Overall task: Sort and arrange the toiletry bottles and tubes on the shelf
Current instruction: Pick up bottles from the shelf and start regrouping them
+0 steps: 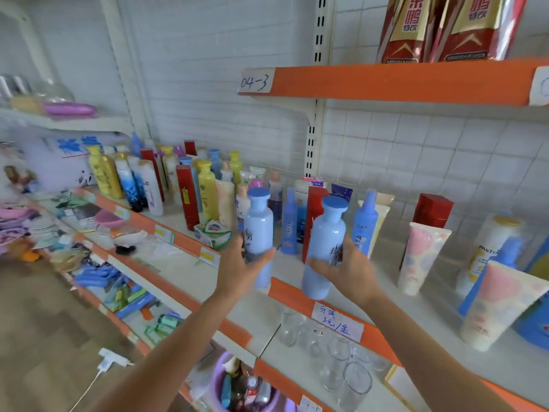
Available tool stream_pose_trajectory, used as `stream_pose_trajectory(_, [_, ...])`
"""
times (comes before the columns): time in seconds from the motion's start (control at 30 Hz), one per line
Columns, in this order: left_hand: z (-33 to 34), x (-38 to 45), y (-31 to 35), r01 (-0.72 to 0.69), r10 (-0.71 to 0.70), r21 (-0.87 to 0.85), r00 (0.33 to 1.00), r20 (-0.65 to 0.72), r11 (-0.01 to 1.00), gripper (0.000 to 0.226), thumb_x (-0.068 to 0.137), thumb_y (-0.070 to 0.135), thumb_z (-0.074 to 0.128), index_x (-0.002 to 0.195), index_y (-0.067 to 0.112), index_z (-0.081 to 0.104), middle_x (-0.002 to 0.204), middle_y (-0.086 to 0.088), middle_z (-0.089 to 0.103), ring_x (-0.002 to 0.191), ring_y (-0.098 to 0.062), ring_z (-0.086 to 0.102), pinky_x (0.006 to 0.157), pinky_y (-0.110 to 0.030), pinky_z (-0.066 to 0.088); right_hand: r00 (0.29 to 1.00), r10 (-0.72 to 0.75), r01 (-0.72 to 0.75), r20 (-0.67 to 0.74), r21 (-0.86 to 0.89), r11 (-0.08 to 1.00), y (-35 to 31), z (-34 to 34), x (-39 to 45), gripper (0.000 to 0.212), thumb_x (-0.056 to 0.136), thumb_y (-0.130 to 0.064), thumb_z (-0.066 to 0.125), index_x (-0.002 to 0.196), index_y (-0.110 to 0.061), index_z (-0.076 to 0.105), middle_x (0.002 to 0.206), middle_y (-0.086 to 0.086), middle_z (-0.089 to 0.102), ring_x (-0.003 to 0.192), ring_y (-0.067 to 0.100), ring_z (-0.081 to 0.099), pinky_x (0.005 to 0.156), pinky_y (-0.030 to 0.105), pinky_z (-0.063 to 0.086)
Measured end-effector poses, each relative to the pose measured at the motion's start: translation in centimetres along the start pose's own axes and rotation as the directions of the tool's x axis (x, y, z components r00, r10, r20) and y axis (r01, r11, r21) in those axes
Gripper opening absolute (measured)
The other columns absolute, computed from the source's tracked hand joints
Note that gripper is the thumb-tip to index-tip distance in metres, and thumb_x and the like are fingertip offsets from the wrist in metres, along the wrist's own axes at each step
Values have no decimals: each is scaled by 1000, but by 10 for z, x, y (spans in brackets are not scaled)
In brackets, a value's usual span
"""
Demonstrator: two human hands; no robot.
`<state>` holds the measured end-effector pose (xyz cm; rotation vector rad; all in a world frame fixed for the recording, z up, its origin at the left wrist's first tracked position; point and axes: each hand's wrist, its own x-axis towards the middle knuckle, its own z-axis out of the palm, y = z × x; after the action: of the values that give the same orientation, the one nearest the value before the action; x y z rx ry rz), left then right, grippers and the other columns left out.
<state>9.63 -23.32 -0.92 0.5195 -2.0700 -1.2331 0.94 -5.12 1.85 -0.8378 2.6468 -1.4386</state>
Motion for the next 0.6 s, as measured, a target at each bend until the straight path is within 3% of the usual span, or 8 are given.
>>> stream_pose_trajectory(0.1, [-27, -9, -20, 86, -86, -7, 996, -28, 996, 67, 46, 62, 61, 95, 17, 52, 89, 4, 61, 76, -16, 57, 59, -18, 43, 996, -23, 25, 86, -20, 999, -12, 30, 2, 58, 74, -35, 73, 119, -10, 46, 79, -1, 53, 77, 23, 50, 64, 29, 41])
stream_pose_trajectory(0.2, [-53, -11, -43, 168, -165, 32, 984, -67, 985, 64, 46, 59, 65, 94, 18, 53, 89, 4, 61, 77, -17, 56, 59, -20, 40, 988, -42, 46, 149, -27, 999, -24, 59, 6, 58, 73, -35, 74, 119, -12, 47, 92, 7, 61, 82, 27, 56, 72, 36, 47])
stream_pose_trajectory(0.33, [-96, 4, -69, 214, -214, -2, 976, -48, 977, 66, 44, 63, 63, 94, 21, 54, 85, 3, 62, 74, -15, 58, 56, -20, 37, 982, -67, 67, 178, 9, 998, -48, 104, 15, 59, 74, -32, 75, 122, -14, 47, 100, 4, 62, 87, 23, 58, 70, 30, 43])
stream_pose_trajectory(0.43, [-136, 21, -88, 214, -214, 0, 975, -65, 977, 60, 49, 59, 67, 96, 24, 53, 86, 7, 62, 75, -10, 59, 55, -22, 41, 980, -57, 54, 189, 23, 998, -72, 145, 26, 61, 73, -32, 75, 123, -13, 45, 96, 4, 61, 83, 22, 55, 66, 29, 43])
stream_pose_trajectory(0.53, [-182, 40, -110, 203, -200, 42, 978, -65, 978, 41, 69, 43, 75, 95, 21, 51, 83, 9, 60, 73, -5, 57, 52, -18, 38, 973, -55, 48, 225, 35, 998, -103, 191, 34, 51, 75, -31, 73, 116, -15, 47, 80, -4, 54, 69, 11, 49, 56, 20, 38])
stream_pose_trajectory(0.6, [-213, 52, -127, 193, -190, 49, 980, -65, 980, 34, 75, 35, 74, 97, 20, 51, 84, 6, 60, 72, -6, 56, 52, -18, 37, 967, -47, 32, 252, 62, 998, -121, 223, 39, 43, 76, -30, 73, 107, -16, 47, 84, 3, 56, 70, 15, 50, 61, 27, 39])
